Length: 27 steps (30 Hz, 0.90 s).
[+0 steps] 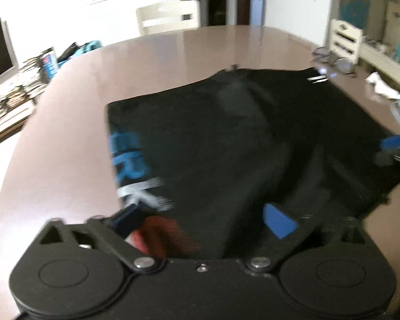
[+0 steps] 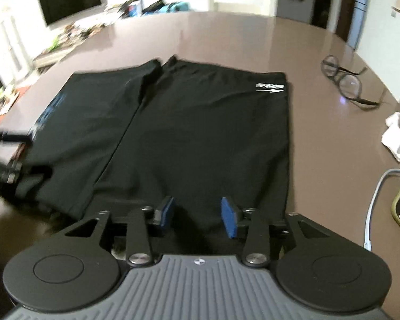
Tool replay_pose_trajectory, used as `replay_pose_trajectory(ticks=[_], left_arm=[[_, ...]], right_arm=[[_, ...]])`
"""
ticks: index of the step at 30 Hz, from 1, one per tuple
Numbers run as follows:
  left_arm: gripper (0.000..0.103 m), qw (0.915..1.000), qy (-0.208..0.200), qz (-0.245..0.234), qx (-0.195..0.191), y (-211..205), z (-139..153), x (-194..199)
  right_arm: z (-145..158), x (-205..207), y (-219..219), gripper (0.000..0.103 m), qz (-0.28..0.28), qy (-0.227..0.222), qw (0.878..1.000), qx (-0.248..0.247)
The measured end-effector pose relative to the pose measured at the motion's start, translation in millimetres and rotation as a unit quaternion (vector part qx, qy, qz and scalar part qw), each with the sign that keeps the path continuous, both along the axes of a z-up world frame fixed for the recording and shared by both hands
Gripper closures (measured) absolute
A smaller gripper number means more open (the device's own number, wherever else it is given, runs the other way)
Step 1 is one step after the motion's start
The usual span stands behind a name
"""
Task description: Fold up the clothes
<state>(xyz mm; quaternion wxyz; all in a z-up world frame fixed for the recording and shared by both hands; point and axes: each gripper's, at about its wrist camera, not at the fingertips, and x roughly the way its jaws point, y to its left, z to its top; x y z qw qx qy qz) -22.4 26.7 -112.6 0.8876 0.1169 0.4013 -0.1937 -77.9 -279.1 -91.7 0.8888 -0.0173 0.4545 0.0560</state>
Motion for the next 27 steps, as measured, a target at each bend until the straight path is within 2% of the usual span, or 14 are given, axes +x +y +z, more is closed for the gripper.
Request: replay_pose_trajectory(ticks=[2, 4, 5, 8, 9, 11, 12, 14, 17, 18, 20, 21, 23, 27], left_arm=[[0.0, 0.9994, 0.001, 0.033, 0.008, 11.4, 2.6, 7.8], [0.001, 0.9957, -0.026, 0.071, 0.055, 23.2, 11.4, 10.3], [0.001, 0.9932, -0.038, 0.089, 0.063, 30.3, 15.9, 8.0], [0.001, 0.99, -0.039, 0.128, 0.045, 49.4, 25.1, -0.7], [0.001, 0.9871, -0.036, 0.153, 0.031, 57.8, 28.5, -7.2], [0.001, 0.9803, -0.03, 0.195, 0.008, 67.5, 33.6, -22.2], [0.001, 0.9726, -0.027, 0.231, 0.004, 71.6, 32.8, -36.0], [0.001, 0.9607, -0.021, 0.277, 0.01, 73.9, 30.6, -51.1], [0.001, 0.9369, -0.002, 0.35, 0.003, 74.3, 29.7, -75.8], [0.001, 0.9254, 0.009, 0.379, -0.016, 73.4, 30.8, -91.1], [0.001, 0.9143, 0.018, 0.403, -0.037, 62.3, 33.2, -117.3], [0.001, 0.9135, 0.019, 0.405, -0.035, 59.0, 33.2, -119.7], [0.001, 0.9135, 0.022, 0.406, -0.015, 42.0, 34.6, -131.8], [0.001, 0.9221, 0.027, 0.386, 0.015, 1.4, 39.5, -136.5]], right_arm=[[1.5, 1.6, 1.7, 0.056, 0.007, 0.012, 1.0, 0.01], [6.5, 5.1, 0.8, 0.056, 0.014, 0.023, 0.999, 0.027], [13.9, 8.1, -0.1, 0.056, 0.014, 0.011, 0.999, 0.028], [47.8, 14.3, -1.3, 0.055, 0.05, -0.072, 0.996, 0.024], [59.8, 17.4, -1.2, 0.051, 0.076, -0.099, 0.992, 0.023], [76.9, 27.9, 2.7, 0.033, 0.129, -0.14, 0.982, -0.007], [80.3, 33.9, 3.6, 0.024, 0.146, -0.149, 0.978, -0.02], [83.6, 44.0, 3.7, 0.024, 0.17, -0.161, 0.972, -0.036], [74.4, 62.8, -9.4, 0.031, 0.169, -0.155, 0.973, -0.034], [71.5, 63.2, -15.3, 0.035, 0.165, -0.147, 0.975, -0.023], [65.9, 63.1, -27.4, 0.035, 0.159, -0.132, 0.978, 0.001], [58.2, 58.6, -40.5, 0.035, 0.158, -0.117, 0.98, 0.026], [49.4, 52.2, -50.0, 0.035, 0.162, -0.099, 0.981, 0.039], [29.9, 26.7, -76.0, 0.036, 0.181, -0.072, 0.979, 0.057]])
